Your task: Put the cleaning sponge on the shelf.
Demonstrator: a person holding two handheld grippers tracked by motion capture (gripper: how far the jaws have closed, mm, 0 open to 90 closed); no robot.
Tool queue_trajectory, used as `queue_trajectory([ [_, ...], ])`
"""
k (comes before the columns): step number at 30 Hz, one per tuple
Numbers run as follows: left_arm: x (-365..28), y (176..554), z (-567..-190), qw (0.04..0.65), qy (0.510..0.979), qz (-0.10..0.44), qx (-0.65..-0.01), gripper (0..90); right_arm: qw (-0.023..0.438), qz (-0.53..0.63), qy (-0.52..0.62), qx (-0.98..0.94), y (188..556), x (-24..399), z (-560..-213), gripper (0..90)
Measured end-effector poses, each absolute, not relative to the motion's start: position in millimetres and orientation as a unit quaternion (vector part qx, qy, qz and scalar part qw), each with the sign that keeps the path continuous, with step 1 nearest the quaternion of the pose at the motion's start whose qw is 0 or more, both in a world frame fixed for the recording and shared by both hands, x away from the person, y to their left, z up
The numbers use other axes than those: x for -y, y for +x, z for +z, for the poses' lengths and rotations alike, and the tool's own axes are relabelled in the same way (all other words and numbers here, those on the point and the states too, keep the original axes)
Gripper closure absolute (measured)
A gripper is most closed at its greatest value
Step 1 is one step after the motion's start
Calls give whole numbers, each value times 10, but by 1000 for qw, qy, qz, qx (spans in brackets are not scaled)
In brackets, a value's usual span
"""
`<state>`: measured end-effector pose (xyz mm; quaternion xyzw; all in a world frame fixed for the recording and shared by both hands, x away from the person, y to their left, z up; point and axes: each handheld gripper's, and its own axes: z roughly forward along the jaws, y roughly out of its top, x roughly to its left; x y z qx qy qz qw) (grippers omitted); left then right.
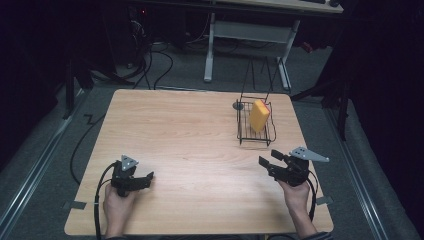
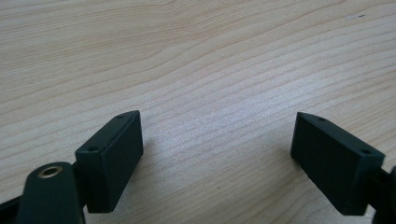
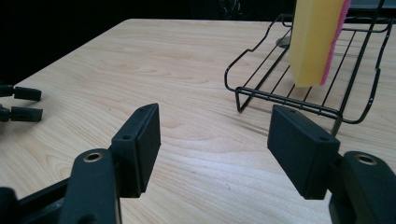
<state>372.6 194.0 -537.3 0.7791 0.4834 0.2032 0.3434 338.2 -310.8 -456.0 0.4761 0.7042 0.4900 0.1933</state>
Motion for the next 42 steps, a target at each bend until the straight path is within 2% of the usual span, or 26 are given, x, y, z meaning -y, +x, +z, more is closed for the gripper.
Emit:
queue_trajectory([
  [42, -1939, 3726, -5374, 343, 779, 203, -483, 175, 179, 440, 496, -727, 3640, 2945, -4991, 351],
])
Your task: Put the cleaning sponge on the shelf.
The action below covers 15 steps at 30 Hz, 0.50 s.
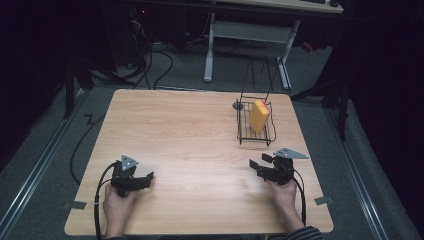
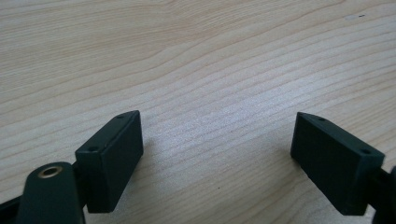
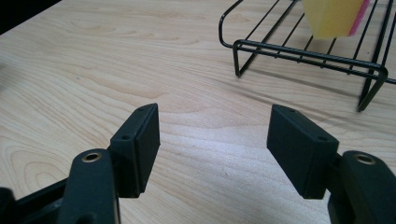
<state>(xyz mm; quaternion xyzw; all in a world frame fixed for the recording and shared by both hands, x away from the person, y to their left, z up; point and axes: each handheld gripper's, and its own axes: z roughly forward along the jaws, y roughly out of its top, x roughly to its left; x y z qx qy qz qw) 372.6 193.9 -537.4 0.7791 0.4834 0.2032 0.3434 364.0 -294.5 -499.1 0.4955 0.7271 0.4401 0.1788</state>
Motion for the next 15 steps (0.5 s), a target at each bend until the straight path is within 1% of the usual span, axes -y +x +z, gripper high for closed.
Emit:
queue_trajectory([
  [5, -1939, 3726, -5373, 343, 779, 203, -483, 175, 179, 428, 503, -729, 3678, 2934, -5053, 350],
  [9, -1940, 3726, -5373, 343, 779, 203, -483, 175, 194, 397, 503, -742, 3720, 2896, -5130, 350],
  [15, -1940, 3726, -5373, 344, 779, 203, -483, 175, 202, 367, 506, -754, 3772, 2867, -5226, 349],
])
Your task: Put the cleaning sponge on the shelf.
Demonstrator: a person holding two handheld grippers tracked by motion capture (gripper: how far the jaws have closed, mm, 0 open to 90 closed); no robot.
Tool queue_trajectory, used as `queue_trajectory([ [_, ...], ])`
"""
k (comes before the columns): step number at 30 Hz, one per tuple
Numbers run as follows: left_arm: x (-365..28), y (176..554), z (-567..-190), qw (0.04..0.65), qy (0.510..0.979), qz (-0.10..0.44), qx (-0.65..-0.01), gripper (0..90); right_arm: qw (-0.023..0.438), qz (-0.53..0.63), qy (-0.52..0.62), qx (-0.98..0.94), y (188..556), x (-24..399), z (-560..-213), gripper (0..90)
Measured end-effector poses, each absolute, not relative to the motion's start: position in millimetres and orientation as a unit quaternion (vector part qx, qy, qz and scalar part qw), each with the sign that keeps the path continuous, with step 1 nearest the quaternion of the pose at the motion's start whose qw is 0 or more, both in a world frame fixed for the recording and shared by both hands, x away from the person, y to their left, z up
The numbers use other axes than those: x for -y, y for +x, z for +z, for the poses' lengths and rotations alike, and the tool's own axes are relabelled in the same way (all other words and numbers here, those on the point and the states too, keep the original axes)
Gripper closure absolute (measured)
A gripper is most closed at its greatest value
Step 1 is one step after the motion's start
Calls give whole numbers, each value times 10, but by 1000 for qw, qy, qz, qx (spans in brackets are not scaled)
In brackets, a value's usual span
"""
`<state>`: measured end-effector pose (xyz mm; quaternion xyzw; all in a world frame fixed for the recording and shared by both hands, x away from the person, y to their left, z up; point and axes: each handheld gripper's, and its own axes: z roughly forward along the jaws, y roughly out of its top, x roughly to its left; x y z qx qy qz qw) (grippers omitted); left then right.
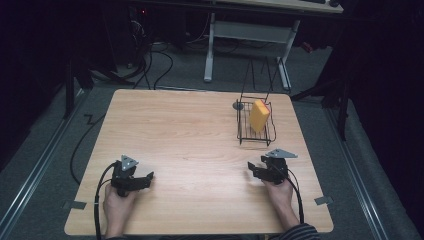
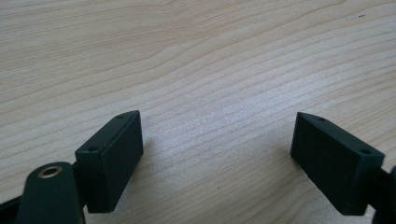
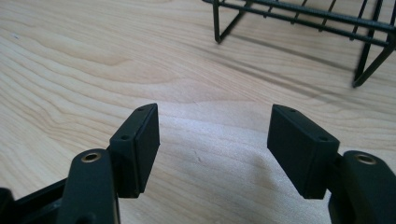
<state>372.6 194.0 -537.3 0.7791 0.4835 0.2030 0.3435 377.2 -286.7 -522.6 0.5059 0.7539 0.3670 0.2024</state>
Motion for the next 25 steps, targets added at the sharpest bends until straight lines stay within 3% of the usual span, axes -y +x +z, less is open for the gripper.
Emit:
queue_trajectory([
  [25, -1941, 3725, -5373, 344, 779, 202, -483, 176, 224, 323, 502, -770, 3825, 2822, -5311, 326],
])
